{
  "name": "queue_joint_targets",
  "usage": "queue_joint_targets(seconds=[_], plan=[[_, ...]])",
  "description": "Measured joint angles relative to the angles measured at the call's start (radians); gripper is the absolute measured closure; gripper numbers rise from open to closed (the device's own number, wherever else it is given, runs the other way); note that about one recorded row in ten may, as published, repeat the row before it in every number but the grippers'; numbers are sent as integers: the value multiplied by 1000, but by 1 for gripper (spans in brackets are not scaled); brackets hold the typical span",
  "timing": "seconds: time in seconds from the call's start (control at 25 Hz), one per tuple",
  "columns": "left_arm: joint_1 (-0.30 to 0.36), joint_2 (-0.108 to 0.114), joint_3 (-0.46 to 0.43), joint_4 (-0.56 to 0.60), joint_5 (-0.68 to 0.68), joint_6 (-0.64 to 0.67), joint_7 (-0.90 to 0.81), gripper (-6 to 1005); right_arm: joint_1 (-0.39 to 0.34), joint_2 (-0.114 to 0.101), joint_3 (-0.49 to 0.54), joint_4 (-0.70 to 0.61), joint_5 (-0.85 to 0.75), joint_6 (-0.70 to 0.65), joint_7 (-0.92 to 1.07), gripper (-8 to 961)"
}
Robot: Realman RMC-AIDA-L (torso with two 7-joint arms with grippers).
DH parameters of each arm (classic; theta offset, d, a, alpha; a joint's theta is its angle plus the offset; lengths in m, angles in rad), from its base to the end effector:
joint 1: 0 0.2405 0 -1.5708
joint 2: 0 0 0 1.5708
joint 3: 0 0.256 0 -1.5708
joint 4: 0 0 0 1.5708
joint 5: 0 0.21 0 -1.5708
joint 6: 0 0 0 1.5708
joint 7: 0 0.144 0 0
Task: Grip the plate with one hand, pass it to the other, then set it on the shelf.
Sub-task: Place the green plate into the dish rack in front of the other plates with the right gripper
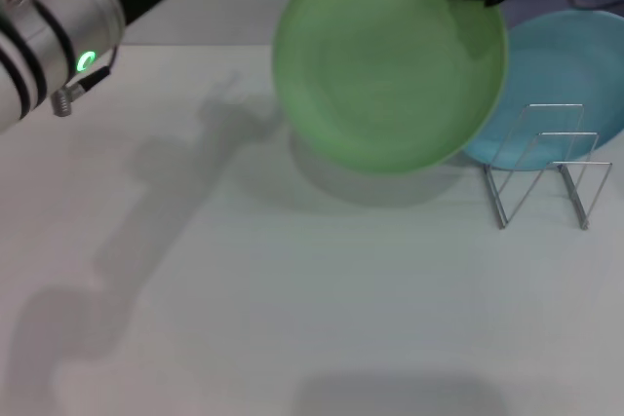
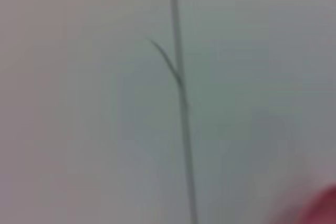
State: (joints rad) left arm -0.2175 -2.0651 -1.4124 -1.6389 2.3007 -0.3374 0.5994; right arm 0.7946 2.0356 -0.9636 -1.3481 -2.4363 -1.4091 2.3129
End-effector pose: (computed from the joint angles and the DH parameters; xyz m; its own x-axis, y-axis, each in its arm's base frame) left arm -0.1127 0.3703 0.0361 0.7952 0.0684 0.6025 0.5550 -0.4820 -0.6779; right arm 0.1146 0.4303 0.0915 0.8915 -0.3993 -0.2138 -0.4490 -0.7172 -0.5329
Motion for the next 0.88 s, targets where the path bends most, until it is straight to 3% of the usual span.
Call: queue_joint_targets(seconds=[0.2, 0.24, 0.28, 0.44, 0.64, 0.88], plan=[[73, 1, 115, 71, 5, 343, 39, 128, 1, -3, 61, -69, -3, -77, -132, 896], [82, -1, 150, 127, 5, 463, 39, 128, 1, -4, 69, -88, -7, -97, -162, 896], [82, -1, 150, 127, 5, 463, 39, 128, 1, -4, 69, -88, -7, -97, -162, 896], [64, -2, 207, 282, 4, 666, 32, 130, -6, -5, 96, -133, -11, -127, -255, 896], [-9, -4, 258, 508, 0, 824, -127, 133, -1, -7, 118, -152, -27, -171, -377, 896], [-42, -4, 278, 591, 6, 876, -225, 133, -1, -7, 125, -202, -73, -214, -439, 896]])
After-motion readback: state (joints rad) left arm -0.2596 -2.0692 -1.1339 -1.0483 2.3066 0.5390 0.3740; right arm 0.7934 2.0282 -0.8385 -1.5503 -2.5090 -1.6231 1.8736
